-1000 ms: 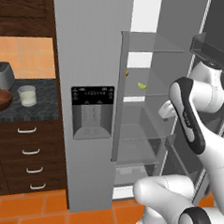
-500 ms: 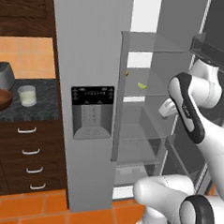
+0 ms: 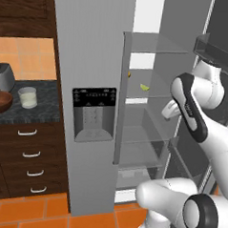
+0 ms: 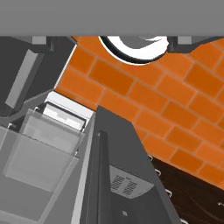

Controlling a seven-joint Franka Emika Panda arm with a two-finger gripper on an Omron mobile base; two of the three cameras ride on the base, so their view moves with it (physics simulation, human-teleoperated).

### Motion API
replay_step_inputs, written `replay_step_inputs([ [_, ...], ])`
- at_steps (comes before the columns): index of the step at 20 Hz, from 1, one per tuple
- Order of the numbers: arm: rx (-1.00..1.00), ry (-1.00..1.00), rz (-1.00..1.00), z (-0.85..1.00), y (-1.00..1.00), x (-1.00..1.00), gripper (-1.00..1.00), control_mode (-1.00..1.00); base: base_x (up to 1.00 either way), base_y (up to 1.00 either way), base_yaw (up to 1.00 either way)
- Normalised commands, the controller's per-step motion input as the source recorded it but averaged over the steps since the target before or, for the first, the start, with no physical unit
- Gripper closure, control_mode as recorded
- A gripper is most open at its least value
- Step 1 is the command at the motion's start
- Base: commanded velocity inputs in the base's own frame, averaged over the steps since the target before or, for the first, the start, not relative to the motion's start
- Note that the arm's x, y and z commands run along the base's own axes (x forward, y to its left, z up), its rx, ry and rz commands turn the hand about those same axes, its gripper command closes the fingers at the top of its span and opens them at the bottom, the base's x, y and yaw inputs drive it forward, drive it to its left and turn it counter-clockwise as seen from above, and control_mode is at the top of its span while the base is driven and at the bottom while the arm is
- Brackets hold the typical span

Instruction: Grab a lemon wedge from the fridge and one ice cube from the ice bowl, and put them in the glass of lemonade.

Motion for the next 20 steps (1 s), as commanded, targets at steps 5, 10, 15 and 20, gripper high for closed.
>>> replay_step_inputs([
  [5, 0.00, 0.00, -0.06, 0.00, 0.00, -0.15, -1.00, -1.00, 0.00, 0.00, 0.00],
  [10, 0.00, 0.00, -0.06, 0.00, 0.00, -0.40, -1.00, 1.00, 0.01, 0.00, 0.00],
  [15, 0.00, 0.00, 0.00, 0.00, 0.00, 0.00, -1.00, 1.00, 0.86, 0.02, -0.07],
  [20, 0.00, 0.00, 0.00, 0.00, 0.00, 0.00, -1.00, 1.00, 0.71, 0.01, -0.18],
])
